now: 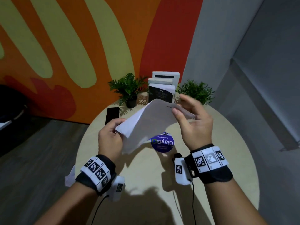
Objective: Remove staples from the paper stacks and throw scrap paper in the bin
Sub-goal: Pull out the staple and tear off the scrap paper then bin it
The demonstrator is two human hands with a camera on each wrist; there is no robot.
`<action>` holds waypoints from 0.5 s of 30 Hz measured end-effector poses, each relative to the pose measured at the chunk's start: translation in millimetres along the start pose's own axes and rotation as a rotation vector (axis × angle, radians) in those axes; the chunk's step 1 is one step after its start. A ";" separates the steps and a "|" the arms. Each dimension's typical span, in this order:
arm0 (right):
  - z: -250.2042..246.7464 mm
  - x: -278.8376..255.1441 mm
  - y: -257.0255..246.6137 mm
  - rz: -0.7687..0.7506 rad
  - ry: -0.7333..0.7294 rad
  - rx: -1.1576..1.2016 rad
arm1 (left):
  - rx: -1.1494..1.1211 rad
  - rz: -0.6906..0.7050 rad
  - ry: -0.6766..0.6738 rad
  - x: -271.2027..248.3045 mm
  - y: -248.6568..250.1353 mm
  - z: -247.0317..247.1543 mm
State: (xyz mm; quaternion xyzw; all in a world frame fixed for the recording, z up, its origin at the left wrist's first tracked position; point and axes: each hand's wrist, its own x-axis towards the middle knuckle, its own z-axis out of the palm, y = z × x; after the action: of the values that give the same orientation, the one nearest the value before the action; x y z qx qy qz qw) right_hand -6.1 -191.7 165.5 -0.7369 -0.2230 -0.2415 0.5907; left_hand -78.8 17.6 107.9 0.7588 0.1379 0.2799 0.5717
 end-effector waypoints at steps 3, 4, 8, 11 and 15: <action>10.6 -9.9 19.4 0.301 -0.087 0.054 | -0.045 -0.081 -0.017 -4.9 6.0 -4.2; 17.5 -16.2 23.8 0.381 -0.152 0.055 | -0.074 -0.112 -0.003 -5.3 2.0 -9.5; 50.8 -41.0 22.1 0.552 -0.204 0.292 | -0.118 -0.202 0.037 -8.4 -17.4 -41.6; 69.2 -36.9 16.4 0.354 -0.139 0.133 | -0.002 -0.152 0.040 -9.2 -33.9 -68.2; 81.6 -18.6 -5.5 -0.082 -0.174 -0.033 | 0.034 -0.100 0.101 2.2 -50.6 -89.2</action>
State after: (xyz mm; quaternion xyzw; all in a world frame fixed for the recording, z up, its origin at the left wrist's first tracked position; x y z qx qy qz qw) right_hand -16.5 -111.5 143.0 -0.7550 -0.2995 -0.2042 0.5465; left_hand -123.4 104.9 77.7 0.7455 0.2091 0.2864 0.5644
